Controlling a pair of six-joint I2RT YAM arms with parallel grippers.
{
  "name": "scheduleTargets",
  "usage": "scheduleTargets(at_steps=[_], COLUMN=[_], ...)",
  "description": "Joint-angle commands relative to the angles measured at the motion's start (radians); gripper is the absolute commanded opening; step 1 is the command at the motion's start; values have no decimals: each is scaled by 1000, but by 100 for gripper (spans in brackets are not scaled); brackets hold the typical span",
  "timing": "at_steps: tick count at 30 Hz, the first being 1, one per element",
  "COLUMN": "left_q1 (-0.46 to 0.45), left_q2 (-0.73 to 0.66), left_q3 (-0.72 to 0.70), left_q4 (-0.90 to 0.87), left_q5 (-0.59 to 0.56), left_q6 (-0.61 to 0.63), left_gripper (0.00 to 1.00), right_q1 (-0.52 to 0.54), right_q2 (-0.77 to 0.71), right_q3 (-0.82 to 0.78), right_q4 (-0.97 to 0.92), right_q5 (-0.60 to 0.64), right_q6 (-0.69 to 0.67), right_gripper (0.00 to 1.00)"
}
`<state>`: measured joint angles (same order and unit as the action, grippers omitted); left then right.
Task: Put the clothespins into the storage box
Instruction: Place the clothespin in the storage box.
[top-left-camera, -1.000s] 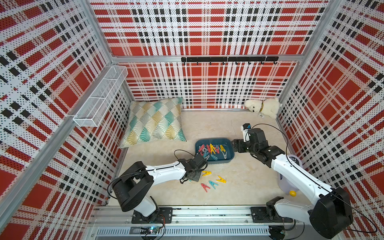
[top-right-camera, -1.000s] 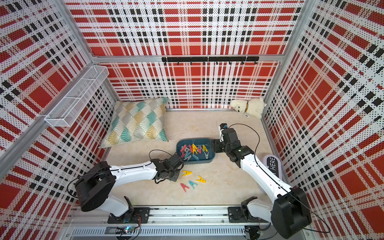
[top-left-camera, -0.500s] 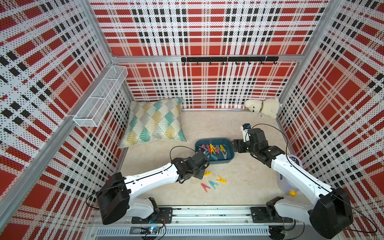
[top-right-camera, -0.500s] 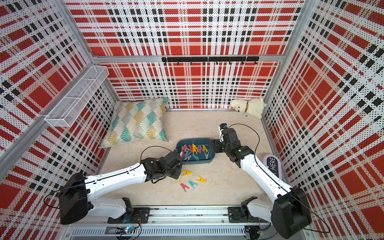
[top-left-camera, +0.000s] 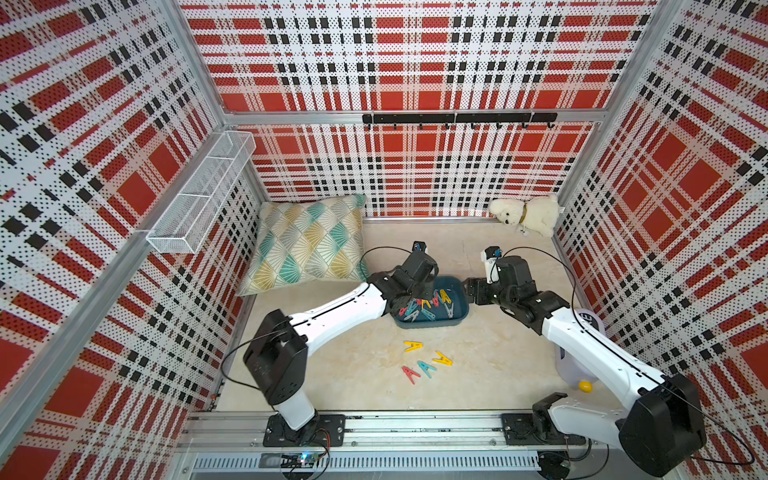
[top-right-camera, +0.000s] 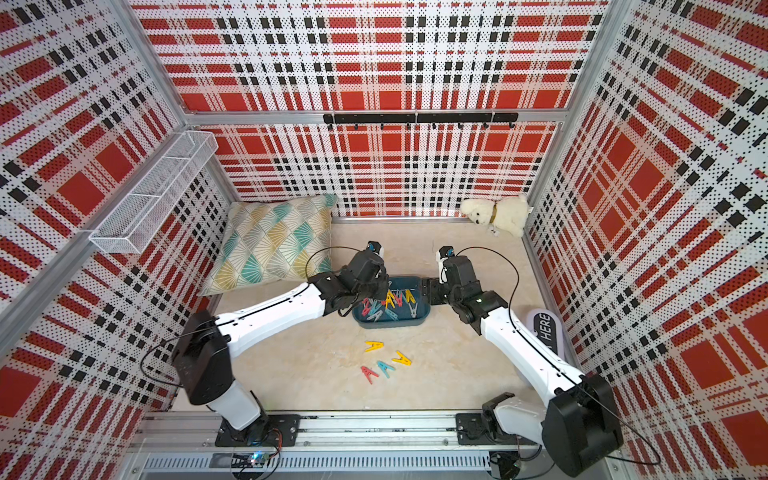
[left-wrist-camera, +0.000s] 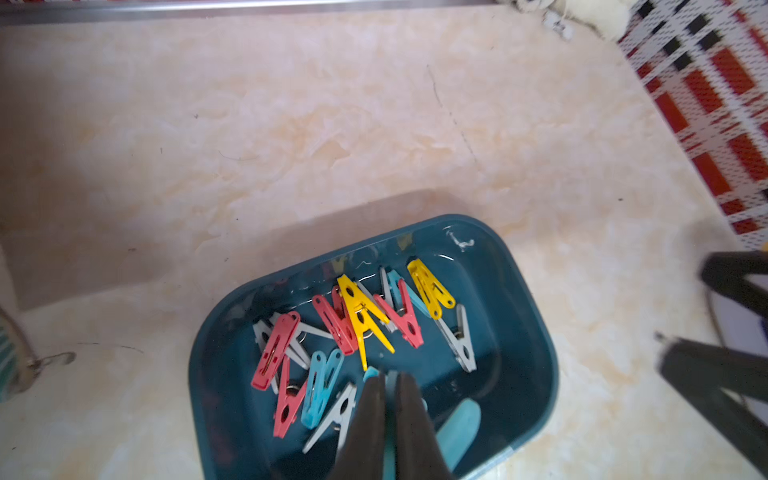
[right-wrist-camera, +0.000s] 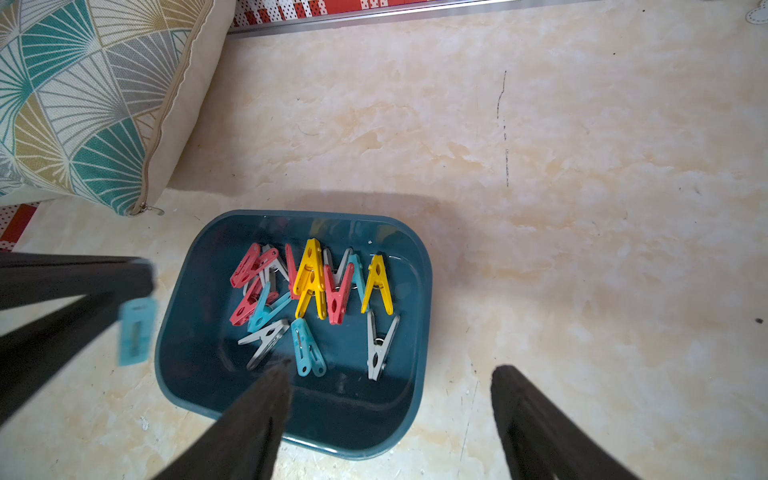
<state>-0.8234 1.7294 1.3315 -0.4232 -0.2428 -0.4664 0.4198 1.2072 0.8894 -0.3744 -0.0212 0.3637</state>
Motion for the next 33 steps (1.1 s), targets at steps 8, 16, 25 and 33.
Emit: scheduleTargets(at_steps=[8, 16, 25, 33], left_q1=[19, 50, 50, 26], left_q2=[211, 306, 285, 119], left_q3=[57, 105, 110, 86], left_q4=[20, 18, 10, 14], left_q5=[-89, -104, -107, -103], left_q6=[-50, -58, -61, -40], left_gripper=[6, 8, 31, 33], right_q1=[8, 8, 8, 8], right_q2=[-34, -43, -65, -76], right_q3=[18, 17, 6, 13], right_q4=[-19, -36, -52, -59], right_q5=[-11, -4, 12, 8], right_q6=[7, -3, -8, -6], right_gripper=[84, 84, 84, 84])
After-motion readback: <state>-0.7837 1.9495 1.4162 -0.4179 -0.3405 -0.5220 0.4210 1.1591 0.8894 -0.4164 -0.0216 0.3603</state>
